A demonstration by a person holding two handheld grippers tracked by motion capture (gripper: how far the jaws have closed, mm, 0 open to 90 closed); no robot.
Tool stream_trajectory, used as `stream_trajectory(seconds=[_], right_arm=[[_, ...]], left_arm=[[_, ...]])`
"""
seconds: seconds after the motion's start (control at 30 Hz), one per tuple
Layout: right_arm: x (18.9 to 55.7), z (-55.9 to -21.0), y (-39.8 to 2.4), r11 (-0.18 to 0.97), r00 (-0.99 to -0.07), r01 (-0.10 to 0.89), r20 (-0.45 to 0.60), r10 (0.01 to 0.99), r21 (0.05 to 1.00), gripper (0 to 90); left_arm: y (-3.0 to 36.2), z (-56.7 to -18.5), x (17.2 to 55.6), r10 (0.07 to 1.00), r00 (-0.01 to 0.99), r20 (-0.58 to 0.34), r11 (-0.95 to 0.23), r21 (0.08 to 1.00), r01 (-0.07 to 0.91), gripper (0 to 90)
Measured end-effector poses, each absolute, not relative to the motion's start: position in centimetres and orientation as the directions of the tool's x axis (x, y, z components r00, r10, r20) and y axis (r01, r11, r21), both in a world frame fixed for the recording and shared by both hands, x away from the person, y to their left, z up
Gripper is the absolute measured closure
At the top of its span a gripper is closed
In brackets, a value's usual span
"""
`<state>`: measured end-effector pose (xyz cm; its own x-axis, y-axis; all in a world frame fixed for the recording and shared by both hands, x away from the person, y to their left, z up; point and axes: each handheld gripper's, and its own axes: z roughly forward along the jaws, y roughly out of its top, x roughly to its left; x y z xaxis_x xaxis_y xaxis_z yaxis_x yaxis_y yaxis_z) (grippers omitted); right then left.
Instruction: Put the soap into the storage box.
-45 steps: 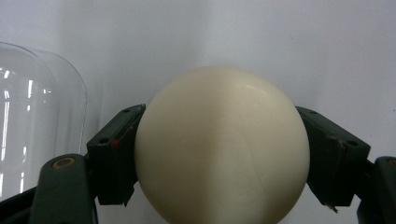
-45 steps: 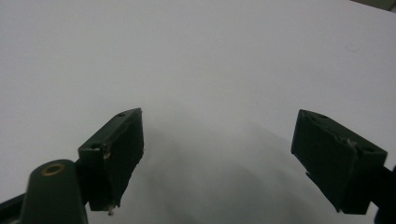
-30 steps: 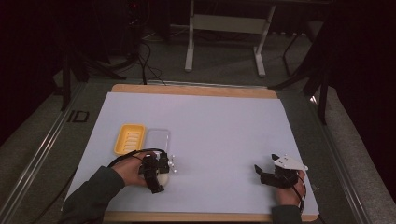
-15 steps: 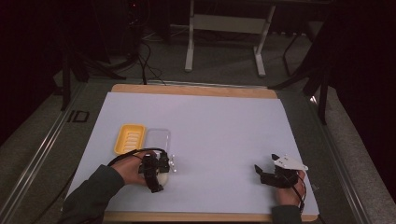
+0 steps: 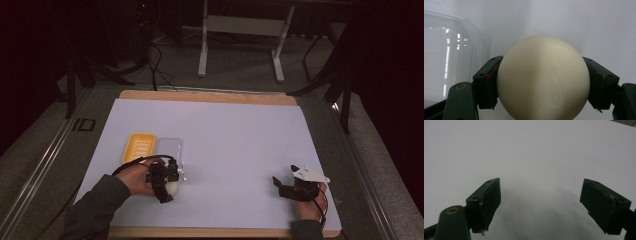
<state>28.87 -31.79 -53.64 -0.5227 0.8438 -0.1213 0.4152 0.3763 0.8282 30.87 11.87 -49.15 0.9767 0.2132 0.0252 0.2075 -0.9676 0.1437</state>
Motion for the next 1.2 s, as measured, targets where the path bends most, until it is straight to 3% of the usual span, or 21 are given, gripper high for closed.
stream_trajectory(seconds=[1.2], right_arm=[[28.9,-53.6,-31.8,0.377,-0.523,0.415,-0.121,0.843,0.828,16.9]], left_arm=[[13.5,-45.5,33.6,0.291,0.954,0.071,-0.943,0.189,0.273,25.2]])
